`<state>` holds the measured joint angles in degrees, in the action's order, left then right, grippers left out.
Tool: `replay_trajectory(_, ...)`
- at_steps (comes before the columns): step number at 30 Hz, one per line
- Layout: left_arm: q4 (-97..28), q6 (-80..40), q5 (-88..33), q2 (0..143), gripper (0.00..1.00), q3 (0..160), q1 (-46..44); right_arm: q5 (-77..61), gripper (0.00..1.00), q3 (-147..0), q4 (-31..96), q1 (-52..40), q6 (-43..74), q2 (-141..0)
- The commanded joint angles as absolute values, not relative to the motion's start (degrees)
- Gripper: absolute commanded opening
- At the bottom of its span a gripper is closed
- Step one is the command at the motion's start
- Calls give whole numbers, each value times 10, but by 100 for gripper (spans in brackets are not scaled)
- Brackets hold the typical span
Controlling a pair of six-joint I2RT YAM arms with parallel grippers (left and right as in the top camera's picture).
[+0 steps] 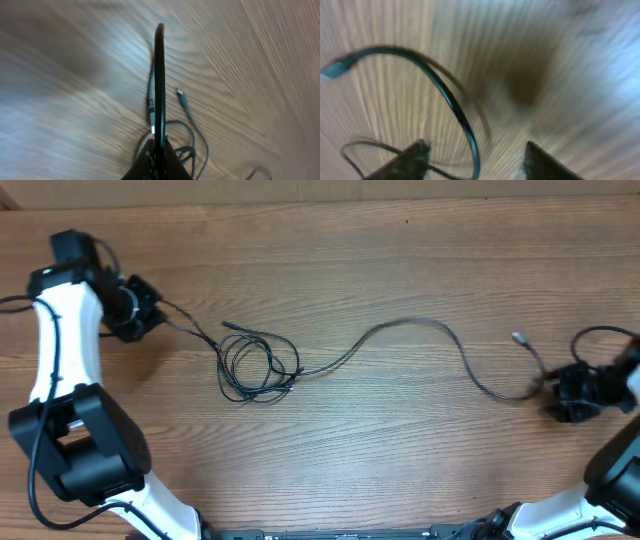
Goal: Untangle cables
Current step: 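Pull the cable apart, left gripper leftward, right gripper rightward, then move the right gripper left toward the cable loops near the left gripper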
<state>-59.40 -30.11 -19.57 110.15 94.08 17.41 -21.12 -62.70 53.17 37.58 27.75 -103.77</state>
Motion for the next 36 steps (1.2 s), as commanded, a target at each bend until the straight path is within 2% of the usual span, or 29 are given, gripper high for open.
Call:
replay_trajectory(1,-585,-270,-208,1094,4,938,137,-236,66,-645,535,338,237,-1039)
replay_trajectory(6,-580,-259,-206,1094,4,938,103,-273,75,-701,601,299,207,-1033)
replay_trajectory(11,-580,-257,-204,1094,4,938,94,-277,75,-770,688,243,174,-1021)
replay_trajectory(15,-581,-257,-204,1094,4,938,93,-312,75,-774,700,186,178,-1016)
replay_trajectory(19,-582,-257,-204,1094,4,938,93,-323,75,-772,697,123,243,-1017)
replay_trajectory(24,-584,-257,-204,1094,4,938,93,-322,67,-772,679,44,349,-1017)
replay_trajectory(28,-584,-257,-204,1094,4,938,93,-312,66,-771,637,-22,422,-1018)
replay_trajectory(36,-584,-257,-204,1094,4,938,93,-229,63,-771,561,-156,571,-1018)
